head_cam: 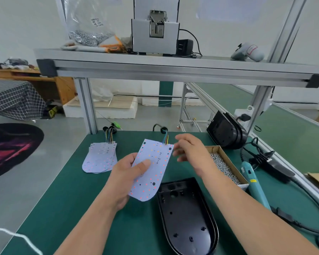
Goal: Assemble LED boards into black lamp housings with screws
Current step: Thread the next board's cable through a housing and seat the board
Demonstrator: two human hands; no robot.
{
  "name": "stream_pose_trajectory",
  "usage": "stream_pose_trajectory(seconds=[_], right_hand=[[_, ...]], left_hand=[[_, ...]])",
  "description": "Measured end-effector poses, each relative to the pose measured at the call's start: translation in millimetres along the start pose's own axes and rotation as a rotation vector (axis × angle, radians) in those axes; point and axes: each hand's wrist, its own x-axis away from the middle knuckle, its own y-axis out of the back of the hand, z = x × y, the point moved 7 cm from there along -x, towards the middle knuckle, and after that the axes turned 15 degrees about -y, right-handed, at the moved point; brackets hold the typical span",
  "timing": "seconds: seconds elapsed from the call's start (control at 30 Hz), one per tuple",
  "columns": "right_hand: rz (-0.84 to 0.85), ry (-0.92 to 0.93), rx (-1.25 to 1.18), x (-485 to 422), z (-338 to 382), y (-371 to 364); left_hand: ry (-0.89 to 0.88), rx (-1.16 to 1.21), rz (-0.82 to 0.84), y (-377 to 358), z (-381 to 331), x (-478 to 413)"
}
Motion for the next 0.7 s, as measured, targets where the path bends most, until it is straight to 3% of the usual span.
stream_pose_trajectory(seconds=[0.13, 0.2, 0.33, 0.4, 0.5, 0.57, 0.7], right_hand=[[-0.044, 0.12, 0.44, -2.8, 1.1, 6.7], [-0.05, 0.227, 0.434, 5.0, 8.7, 1.4], [-0.163, 0.61, 0.472, 34.8, 32.7, -2.3], [-0.092, 0.61, 0.517, 38.0, 33.0, -10.0], [0.037, 0.377, 0.595, 38.4, 17.3, -17.6], [0.093, 0.425, 0.645, 51.5, 9.4, -23.4], [0.218, 0.401, 0.658, 71.7, 0.5, -40.0]], left_hand=[[0.012, 0.158, 0.19, -17.1, -8.2, 8.3], [0.049, 0.169, 0.321, -27.3, -10.8, 15.4], [0.109, 0.184, 0.51, -40.5, -11.2, 27.1], [0.09, 0.22, 0.469, -40.7, -12.0, 24.8], [-0.034, 0.294, 0.267, -33.2, -13.9, 14.1], [-0.111, 0.349, 0.149, -28.8, -16.6, 9.0], [-0.1, 0.464, 0.086, -26.3, -14.3, 6.2]])
